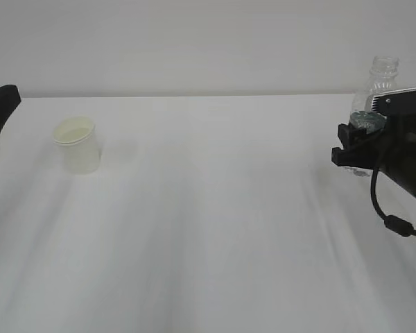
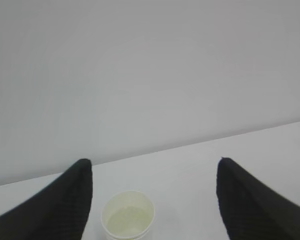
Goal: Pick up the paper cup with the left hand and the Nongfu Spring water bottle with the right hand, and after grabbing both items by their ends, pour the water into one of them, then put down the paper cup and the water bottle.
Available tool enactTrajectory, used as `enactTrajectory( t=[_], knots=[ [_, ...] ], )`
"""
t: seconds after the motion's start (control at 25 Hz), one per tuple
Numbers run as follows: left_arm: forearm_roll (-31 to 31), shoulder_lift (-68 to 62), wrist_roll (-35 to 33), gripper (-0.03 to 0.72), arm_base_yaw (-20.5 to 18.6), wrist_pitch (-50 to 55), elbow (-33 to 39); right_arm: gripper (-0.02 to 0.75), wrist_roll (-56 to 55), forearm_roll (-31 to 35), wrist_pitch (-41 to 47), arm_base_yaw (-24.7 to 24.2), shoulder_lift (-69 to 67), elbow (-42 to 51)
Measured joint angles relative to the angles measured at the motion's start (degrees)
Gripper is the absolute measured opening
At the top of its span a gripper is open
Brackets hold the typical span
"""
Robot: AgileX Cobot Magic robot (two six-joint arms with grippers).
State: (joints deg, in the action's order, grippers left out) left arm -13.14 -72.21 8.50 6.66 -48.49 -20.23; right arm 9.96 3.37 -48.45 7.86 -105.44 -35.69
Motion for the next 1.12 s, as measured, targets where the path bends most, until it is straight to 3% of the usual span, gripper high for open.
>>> enactTrajectory(
  t=[0.4, 1.12],
  knots=[
    [-0.2, 0.0, 0.0, 0.556, 0.0, 0.0, 0.0, 0.434, -2.2, -0.2, -6.7, 0.0, -8.4, -1.8],
    [-1.3, 0.0, 0.0, 0.545, 0.0, 0.0, 0.0, 0.432, -3.0, -2.0, -11.4, 0.0, -19.6, -8.5]
  ],
)
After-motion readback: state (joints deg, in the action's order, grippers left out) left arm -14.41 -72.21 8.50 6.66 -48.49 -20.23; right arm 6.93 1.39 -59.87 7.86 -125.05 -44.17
